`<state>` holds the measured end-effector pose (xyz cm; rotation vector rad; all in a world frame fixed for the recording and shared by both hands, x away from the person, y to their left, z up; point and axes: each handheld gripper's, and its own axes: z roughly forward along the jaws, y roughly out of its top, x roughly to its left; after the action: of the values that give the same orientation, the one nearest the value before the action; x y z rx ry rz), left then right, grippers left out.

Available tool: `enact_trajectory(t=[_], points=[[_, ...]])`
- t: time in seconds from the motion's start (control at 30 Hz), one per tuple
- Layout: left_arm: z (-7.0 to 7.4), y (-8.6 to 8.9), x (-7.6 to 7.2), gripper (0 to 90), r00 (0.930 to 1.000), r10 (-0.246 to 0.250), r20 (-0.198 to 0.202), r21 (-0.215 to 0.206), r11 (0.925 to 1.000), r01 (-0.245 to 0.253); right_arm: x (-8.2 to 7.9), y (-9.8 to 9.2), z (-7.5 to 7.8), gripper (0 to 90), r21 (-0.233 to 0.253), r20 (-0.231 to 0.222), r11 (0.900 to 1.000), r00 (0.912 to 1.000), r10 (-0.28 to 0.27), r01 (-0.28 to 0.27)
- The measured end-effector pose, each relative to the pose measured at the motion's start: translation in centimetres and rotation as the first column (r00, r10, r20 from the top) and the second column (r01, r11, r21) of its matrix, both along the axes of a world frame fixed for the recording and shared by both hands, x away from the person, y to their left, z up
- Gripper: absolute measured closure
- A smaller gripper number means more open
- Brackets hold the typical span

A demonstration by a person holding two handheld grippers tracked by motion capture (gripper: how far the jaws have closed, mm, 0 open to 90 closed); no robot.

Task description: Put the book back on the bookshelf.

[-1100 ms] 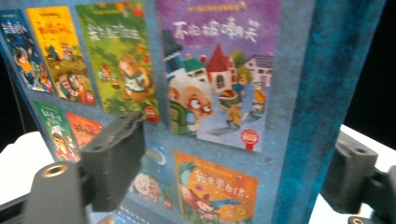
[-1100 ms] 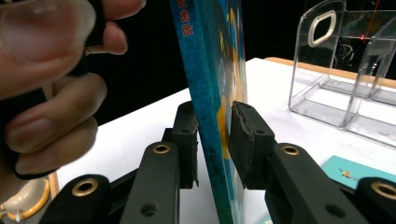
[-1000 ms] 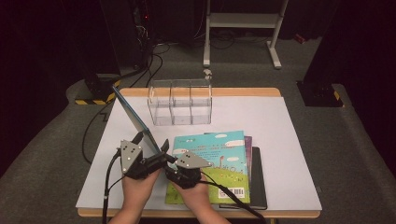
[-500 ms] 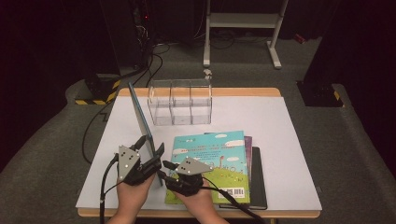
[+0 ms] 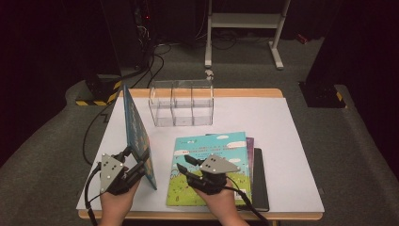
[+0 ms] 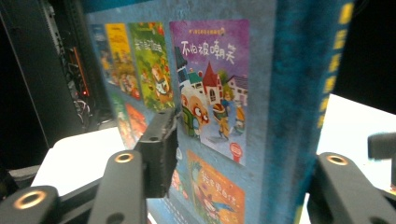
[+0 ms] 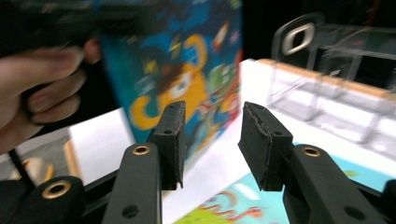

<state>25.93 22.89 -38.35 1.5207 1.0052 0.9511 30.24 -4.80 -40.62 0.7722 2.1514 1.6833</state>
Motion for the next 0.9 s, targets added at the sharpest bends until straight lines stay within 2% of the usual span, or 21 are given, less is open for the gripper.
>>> enact_trajectory(t=[0.1, 0.2, 0.3, 0.47, 0.63, 0.67, 0.73, 0.9], points=[[0.0, 0.7, -0.3, 60.3, 0.9998, -0.02, 0.002, 0.014, 0.9997, 0.02, 0.5, -1.5, 0.6, 59.8, 0.002, 0.013, 0.999, 0.9989, -0.044, 0.044], [0.0, 1.2, -0.5, 62.5, 0.9998, -0.019, 0.002, 0.013, 0.9997, 0.019, 1.2, -3.3, 1.0, 59.8, -0.013, 0.029, 0.995, 0.9951, -0.095, 0.095], [0.0, 1.8, -0.8, 66.1, 0.9998, -0.006, 0.017, 0.01, 0.9999, 0.006, 2.0, -5.0, 1.0, 59.6, -0.026, 0.022, 0.99, 0.99, -0.14, 0.14], [0.0, 3.4, -1.0, 66.6, 0.9995, 0.023, 0.02, -0.004, 0.9997, -0.023, 3.3, -8.7, 0.4, 59.6, -0.05, -0.003, 0.969, 0.9702, -0.242, 0.242], [0.0, 4.9, -1.1, 66.6, 0.9991, 0.042, 0.008, -0.026, 0.9988, -0.042, 3.9, -12.6, -0.5, 59.6, -0.076, -0.007, 0.934, 0.9361, -0.352, 0.35], [0.0, 5.1, -1.1, 66.5, 0.9991, 0.042, 0.005, -0.027, 0.9987, -0.042, 4.0, -13.5, -0.9, 59.6, -0.09, -0.003, 0.921, 0.9251, -0.38, 0.378], [0.0, 5.4, -1.2, 66.4, 0.999, 0.045, 0.001, -0.028, 0.9986, -0.045, 4.1, -14.8, -1.4, 59.0, -0.096, -0.012, 0.91, 0.9134, -0.407, 0.404], [0.0, 5.7, -1.2, 66.4, 0.9989, 0.048, -0.003, -0.029, 0.9984, -0.048, 3.9, -17.6, -3.2, 56.5, -0.094, -0.024, 0.875, 0.8771, -0.48, 0.476]])
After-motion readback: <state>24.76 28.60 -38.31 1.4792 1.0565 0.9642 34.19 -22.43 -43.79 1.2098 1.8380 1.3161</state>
